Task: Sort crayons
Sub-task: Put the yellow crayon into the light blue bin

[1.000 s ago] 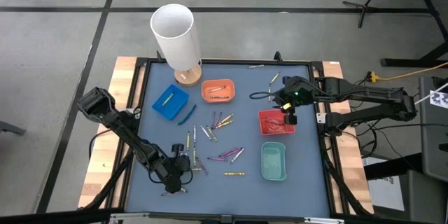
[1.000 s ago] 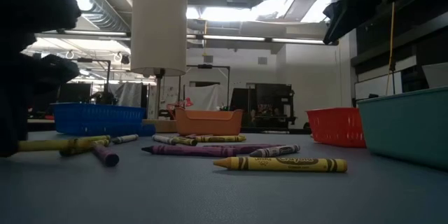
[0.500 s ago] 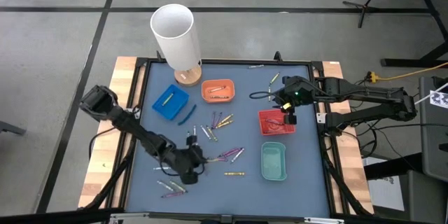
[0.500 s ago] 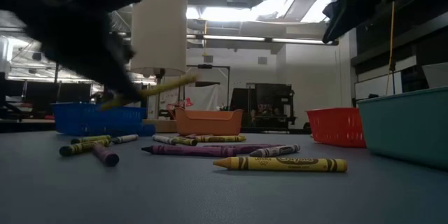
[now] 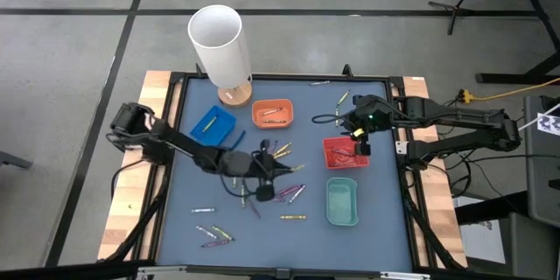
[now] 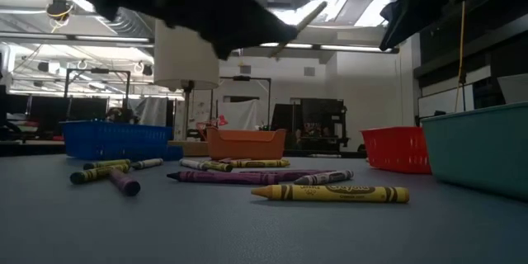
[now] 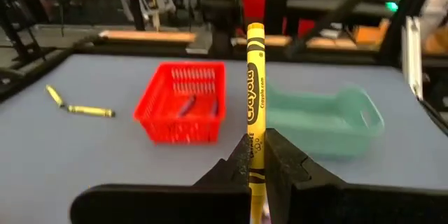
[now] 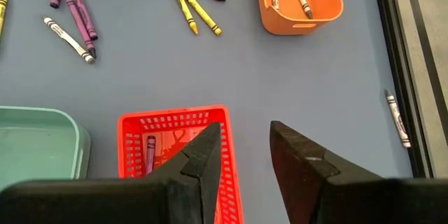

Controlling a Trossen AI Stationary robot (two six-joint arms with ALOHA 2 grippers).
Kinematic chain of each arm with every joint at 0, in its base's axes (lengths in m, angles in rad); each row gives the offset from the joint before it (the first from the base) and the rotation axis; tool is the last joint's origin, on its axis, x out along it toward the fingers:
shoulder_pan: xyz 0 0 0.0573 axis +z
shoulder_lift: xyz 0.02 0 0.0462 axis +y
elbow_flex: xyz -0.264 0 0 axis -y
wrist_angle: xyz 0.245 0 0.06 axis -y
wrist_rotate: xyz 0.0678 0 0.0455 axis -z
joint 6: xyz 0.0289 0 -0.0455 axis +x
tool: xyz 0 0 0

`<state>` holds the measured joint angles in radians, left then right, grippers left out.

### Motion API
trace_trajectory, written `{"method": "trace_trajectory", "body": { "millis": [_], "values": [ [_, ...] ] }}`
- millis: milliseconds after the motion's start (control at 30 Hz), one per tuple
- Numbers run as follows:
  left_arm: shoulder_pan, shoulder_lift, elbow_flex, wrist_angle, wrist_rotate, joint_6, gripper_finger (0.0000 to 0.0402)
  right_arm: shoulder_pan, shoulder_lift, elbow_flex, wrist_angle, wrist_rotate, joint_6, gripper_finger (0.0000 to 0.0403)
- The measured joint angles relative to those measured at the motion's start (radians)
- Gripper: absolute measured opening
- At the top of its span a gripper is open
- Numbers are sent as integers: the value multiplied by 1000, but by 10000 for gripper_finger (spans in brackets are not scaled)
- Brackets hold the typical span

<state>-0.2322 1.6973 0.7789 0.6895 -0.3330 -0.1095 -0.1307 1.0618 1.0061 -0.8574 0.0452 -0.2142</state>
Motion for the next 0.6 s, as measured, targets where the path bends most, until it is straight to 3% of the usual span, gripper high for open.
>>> {"method": "trace_trajectory", "body": {
  "millis": [200, 367, 600],
  "values": [
    [42, 137, 191, 8, 78, 81, 6, 0, 0, 0, 3, 0, 0, 122],
    [63, 246, 340, 7, 210, 165, 11, 0, 0, 0, 15, 0, -3, 122],
    [66, 411, 531, 9, 336, 41, 12, 0, 0, 0, 79, 0, -53, 122]
  ]
}}
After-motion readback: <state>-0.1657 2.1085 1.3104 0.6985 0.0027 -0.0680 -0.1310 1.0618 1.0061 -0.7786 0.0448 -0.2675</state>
